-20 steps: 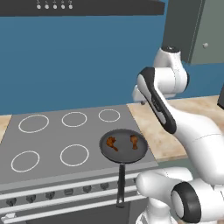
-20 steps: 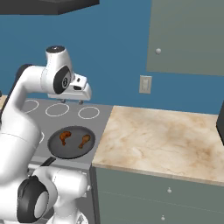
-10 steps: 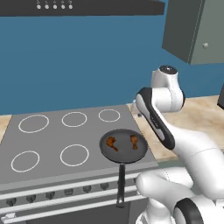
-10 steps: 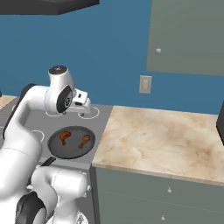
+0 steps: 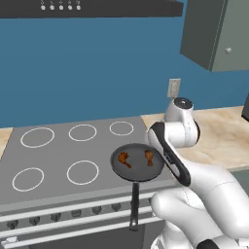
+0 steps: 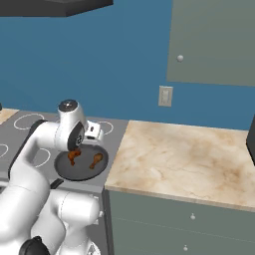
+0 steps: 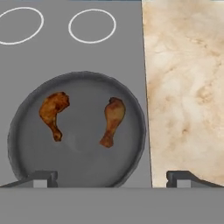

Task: Take the chicken drumsticks from the pan and place one on each plate on the dining counter.

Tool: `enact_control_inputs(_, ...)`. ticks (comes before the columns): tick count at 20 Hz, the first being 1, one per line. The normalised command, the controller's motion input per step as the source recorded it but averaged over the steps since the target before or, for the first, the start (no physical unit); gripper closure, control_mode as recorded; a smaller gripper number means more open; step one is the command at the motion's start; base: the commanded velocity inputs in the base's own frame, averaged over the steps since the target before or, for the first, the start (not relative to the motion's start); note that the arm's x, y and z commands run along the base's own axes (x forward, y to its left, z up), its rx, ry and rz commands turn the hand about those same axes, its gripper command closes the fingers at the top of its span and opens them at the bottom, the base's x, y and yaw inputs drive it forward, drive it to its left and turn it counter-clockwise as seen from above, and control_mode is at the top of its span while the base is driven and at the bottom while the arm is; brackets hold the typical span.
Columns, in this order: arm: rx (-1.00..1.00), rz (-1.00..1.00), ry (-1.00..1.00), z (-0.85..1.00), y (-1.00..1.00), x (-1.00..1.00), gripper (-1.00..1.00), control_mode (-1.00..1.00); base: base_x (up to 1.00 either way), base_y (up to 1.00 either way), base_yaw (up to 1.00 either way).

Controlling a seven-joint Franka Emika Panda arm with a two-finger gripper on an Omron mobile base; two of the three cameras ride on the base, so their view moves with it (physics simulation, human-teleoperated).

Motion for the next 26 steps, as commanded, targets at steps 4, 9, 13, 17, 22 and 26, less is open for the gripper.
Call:
enact_control_inputs(4,0.0,-0.01,0.0,-0.52,0.03,0.12,-1.0,-1.0,0.0,0.0,0.0)
enact_control_inputs(9,0.0,-0.03,0.0,-0.57,0.03,0.15,-1.0,-1.0,0.0,0.0,0.0)
enact_control_inputs(13,0.0,-0.03,0.0,-0.53,0.05,0.3,-1.0,-1.0,0.0,0.0,0.0)
enact_control_inputs(17,0.0,-0.02,0.0,-0.42,0.0,0.42,-1.0,-1.0,0.0,0.0,0.0)
enact_control_inputs(22,0.0,-0.02,0.0,-0.42,0.0,0.44,-1.0,-1.0,0.0,0.0,0.0)
enact_control_inputs(26,0.0,-0.04,0.0,-0.52,0.01,0.19,-1.0,-1.0,0.0,0.0,0.0)
